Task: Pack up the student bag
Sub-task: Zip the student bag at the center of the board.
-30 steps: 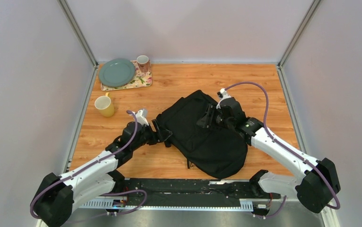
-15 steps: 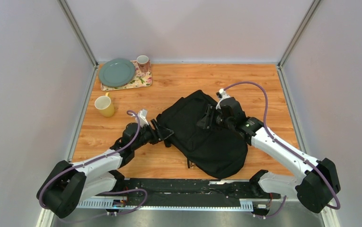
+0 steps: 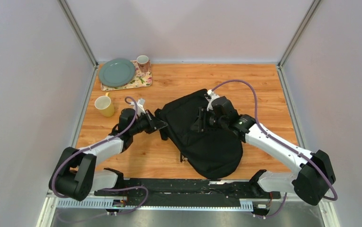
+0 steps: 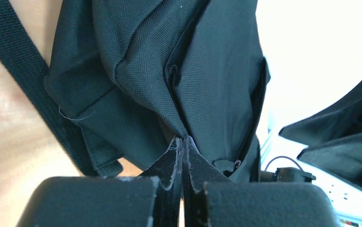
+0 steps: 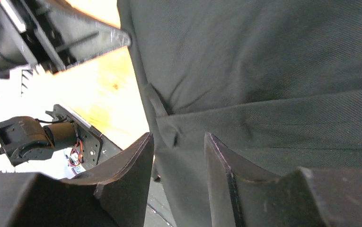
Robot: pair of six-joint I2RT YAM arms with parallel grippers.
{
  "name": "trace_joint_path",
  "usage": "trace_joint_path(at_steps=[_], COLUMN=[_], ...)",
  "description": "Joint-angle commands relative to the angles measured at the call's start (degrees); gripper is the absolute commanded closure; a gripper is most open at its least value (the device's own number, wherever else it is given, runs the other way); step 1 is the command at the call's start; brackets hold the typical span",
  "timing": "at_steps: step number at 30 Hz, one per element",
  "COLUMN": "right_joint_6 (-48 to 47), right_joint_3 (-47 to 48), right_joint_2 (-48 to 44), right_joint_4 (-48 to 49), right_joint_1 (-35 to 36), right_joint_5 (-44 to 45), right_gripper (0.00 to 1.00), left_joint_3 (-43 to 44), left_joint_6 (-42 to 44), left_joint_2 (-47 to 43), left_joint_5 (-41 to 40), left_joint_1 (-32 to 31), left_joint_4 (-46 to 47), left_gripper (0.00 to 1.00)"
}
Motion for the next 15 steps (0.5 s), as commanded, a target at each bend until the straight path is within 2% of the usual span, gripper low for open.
trace_joint_path(at_steps=[1, 3, 4, 6, 7, 10, 15], right_joint_6=[-4.5, -5.0, -5.1, -5.3, -5.7, -6.4, -8.8], right_joint_3=[5.7, 6.8, 7.3, 8.6, 9.1, 10.9, 13.7], right_joint_2=[3.0, 4.3, 4.9, 6.2, 6.7, 8.3, 11.6], right_joint_4=[-0.4, -0.6, -0.5, -0.5, -0.6, -1.2, -1.8], right_joint_1=[2.2, 3.3, 3.6, 4.2, 4.4, 4.8, 5.1], right_joint_5=[-1.2, -0.6, -0.4, 0.5, 0.9, 1.8, 1.9], right_gripper=[0.53, 0.53, 0.53, 0.53, 0.53, 0.53, 0.52], left_joint_3=[9.6, 14.6, 16.2, 18.4, 17.3, 11.0, 2.5], left_joint_6=[6.3, 8.8, 9.5, 11.3, 11.0, 9.5, 7.4], left_joint_2=[5.1, 9.0, 10.3, 11.9, 11.4, 6.4, -1.6], left_joint_5=[12.3, 16.9, 19.1, 22.0, 21.9, 18.7, 16.1], left_joint_1=[6.9, 9.1, 9.4, 9.4, 9.4, 9.4, 9.0], left_joint_4=[-1.2, -6.1, -7.8, -11.6, -11.3, -8.3, -6.8], left_gripper=[1.00, 1.00, 0.97, 0.76, 0.61, 0.41, 0.31])
